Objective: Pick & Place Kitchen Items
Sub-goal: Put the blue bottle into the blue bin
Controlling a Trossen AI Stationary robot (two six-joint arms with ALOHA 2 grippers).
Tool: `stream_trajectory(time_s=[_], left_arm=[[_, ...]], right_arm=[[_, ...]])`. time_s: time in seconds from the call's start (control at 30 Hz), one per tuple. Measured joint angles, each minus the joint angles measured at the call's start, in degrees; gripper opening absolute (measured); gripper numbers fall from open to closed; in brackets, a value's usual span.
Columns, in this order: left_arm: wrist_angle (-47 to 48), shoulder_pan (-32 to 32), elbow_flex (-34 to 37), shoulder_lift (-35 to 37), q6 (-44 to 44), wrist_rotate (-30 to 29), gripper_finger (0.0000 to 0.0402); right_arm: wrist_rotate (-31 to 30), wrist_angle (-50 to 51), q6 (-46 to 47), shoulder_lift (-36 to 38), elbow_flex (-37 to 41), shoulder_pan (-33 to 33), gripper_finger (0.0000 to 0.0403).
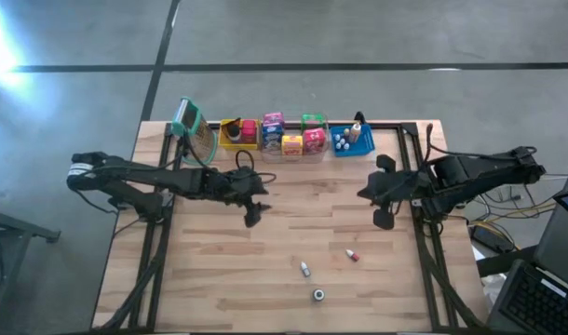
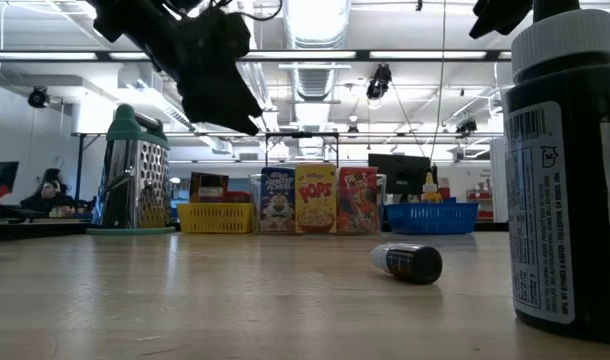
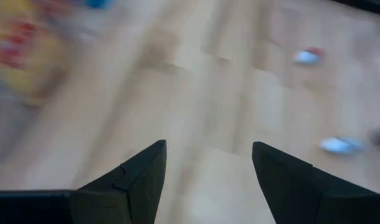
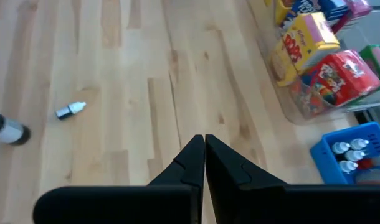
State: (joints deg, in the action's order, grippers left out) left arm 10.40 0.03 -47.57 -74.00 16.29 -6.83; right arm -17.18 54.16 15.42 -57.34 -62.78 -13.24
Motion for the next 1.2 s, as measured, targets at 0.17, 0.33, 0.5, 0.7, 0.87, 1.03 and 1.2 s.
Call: stream_trajectory(time_s=[0.17,0.33,0.5,0.7,0.87,1.03,1.2], left_arm=[[1.4,-0.7,0.0,0.0,0.8,4.7,0.0243],[2.8,-5.0,-0.3,0.1,0.2,-3.2,0.024],[3.1,-11.8,-3.1,0.1,-2.6,-15.3,0.0236],[2.2,-20.8,-5.5,-0.1,-0.1,-20.5,0.0233],[0.9,-27.8,-5.5,-1.9,-1.8,-27.2,0.0219],[1.2,-32.4,-5.5,-2.3,0.9,-30.3,0.0206],[1.8,-34.6,-5.5,-2.0,3.2,-30.6,0.0198]], right_arm=[[-5.2,0.1,0.5,-1.0,1.4,-4.5,0.0009],[-5.5,0.1,1.0,-1.3,1.4,-7.1,0.0009],[-7.0,0.0,0.1,-1.1,1.4,-7.2,0.0008],[-7.1,-0.4,0.0,-1.2,1.4,-7.3,0.0008],[-7.0,-2.0,-0.9,-1.6,1.3,-7.3,0.0008],[-7.0,-4.6,-2.7,-2.0,1.3,-9.2,0.0008],[-7.0,-9.7,-4.5,-3.3,1.4,-12.6,0.0008]])
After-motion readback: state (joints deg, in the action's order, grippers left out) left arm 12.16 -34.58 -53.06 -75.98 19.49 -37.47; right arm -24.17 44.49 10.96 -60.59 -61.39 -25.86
